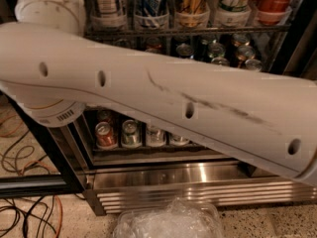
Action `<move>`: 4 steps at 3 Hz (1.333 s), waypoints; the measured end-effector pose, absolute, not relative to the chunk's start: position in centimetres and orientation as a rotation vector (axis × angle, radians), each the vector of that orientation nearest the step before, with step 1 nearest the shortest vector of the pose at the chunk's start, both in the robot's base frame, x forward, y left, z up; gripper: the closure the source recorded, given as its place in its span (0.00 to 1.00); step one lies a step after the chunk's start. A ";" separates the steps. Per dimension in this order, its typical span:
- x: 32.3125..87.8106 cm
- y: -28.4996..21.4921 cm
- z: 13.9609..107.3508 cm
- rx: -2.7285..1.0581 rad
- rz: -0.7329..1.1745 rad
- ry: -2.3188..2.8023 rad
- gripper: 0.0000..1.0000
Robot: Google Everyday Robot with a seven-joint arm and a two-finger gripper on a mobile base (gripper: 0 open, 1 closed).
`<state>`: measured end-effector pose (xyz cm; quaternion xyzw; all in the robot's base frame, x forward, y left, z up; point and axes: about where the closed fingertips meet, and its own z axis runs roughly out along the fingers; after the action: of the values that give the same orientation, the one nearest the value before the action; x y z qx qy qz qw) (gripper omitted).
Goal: Pick redbull can from top shelf of fridge
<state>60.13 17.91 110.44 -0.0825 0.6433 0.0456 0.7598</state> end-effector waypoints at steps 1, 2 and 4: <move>58.7 18.6 111.4 -0.219 0.162 1.406 1.00; 55.9 16.3 112.0 -0.203 0.278 1.456 1.00; 51.9 12.9 108.6 -0.250 0.402 1.625 1.00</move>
Offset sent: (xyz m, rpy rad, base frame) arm -0.0961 0.0015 0.0030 0.1723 0.2329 0.5273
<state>51.95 12.94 108.62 -0.1108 0.7190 0.1777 0.6627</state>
